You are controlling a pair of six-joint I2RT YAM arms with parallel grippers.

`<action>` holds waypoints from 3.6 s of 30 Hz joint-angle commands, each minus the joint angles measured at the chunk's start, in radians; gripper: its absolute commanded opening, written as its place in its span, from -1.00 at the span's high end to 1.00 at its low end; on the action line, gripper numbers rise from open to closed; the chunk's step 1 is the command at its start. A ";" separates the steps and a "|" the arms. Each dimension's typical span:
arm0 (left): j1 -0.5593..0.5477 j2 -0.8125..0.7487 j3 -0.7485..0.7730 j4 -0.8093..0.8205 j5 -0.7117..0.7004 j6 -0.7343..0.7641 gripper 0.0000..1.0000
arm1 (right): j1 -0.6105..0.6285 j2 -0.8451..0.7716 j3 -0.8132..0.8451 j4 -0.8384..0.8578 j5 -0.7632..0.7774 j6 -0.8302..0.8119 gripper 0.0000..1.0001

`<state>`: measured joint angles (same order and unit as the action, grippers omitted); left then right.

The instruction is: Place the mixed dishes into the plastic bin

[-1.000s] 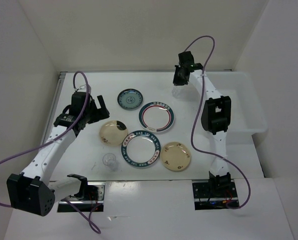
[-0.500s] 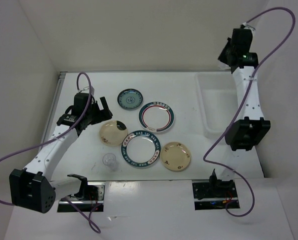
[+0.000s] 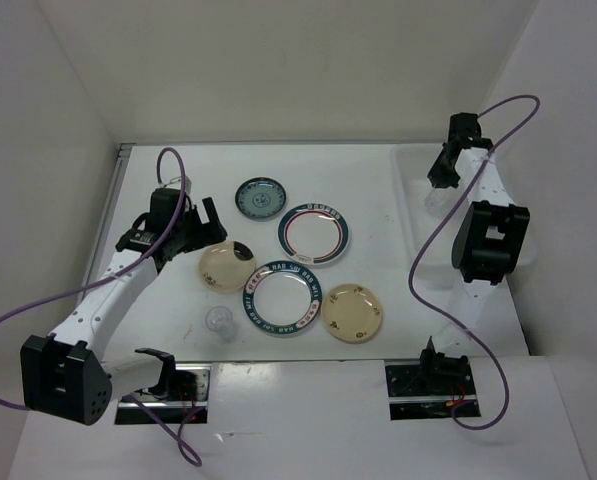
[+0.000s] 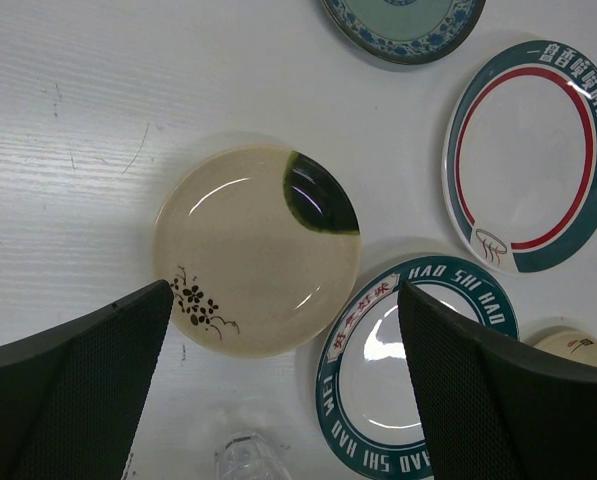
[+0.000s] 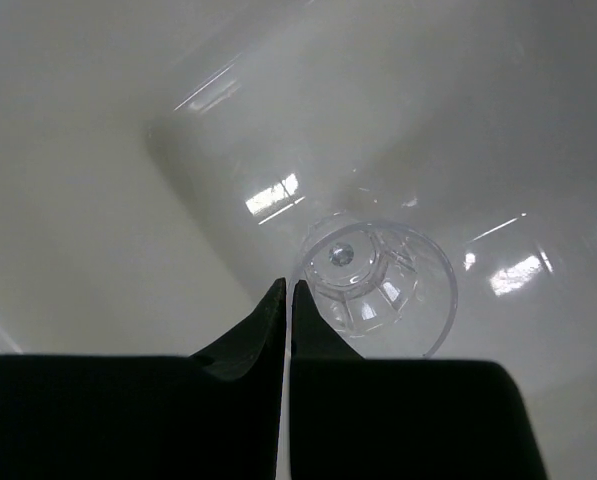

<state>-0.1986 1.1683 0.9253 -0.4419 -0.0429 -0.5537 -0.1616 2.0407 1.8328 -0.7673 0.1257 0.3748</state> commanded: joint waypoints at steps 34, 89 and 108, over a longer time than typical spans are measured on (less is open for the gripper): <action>0.013 -0.050 0.017 0.005 -0.011 -0.066 -1.00 | 0.117 -0.256 0.083 0.163 -0.216 -0.021 -0.59; 0.258 -0.236 0.102 -0.248 -0.413 -0.104 -1.00 | 1.263 -0.149 -0.322 0.333 -0.310 0.047 -0.09; 0.258 -0.263 0.055 -0.239 -0.413 -0.086 -1.00 | 1.303 -0.027 -0.257 0.306 -0.308 0.018 0.39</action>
<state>0.0521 0.9268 0.9916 -0.7025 -0.4397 -0.6575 1.1343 2.0136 1.5314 -0.4751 -0.1967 0.4095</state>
